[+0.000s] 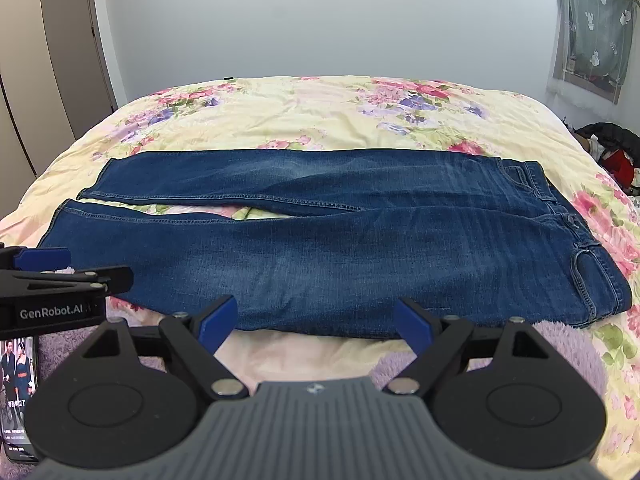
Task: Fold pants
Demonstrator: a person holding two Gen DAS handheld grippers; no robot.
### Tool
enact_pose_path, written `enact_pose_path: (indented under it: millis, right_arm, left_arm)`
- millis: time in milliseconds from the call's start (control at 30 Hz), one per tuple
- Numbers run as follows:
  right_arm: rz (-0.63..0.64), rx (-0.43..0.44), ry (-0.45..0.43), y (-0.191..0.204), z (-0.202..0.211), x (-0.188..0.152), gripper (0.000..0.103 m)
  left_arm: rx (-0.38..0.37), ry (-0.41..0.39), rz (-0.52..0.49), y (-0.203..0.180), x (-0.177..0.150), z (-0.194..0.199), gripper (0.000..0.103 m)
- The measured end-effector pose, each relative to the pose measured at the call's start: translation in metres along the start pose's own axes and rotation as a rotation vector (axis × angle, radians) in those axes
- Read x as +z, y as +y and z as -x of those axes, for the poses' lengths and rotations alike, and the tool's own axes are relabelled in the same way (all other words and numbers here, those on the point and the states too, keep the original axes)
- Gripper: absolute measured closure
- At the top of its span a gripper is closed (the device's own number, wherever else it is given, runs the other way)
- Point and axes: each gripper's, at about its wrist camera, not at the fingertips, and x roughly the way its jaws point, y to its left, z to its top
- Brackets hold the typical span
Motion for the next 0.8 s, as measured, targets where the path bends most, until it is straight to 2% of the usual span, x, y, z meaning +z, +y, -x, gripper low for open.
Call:
enact_pose_path:
  millis: [800]
  right_arm:
    - [-0.005, -0.023, 0.028, -0.0053, -0.0078, -0.0002, 0.021]
  left_arm:
    - [-0.056, 0.022, 0.009, -0.0101, 0.0049, -0.0036, 0.012]
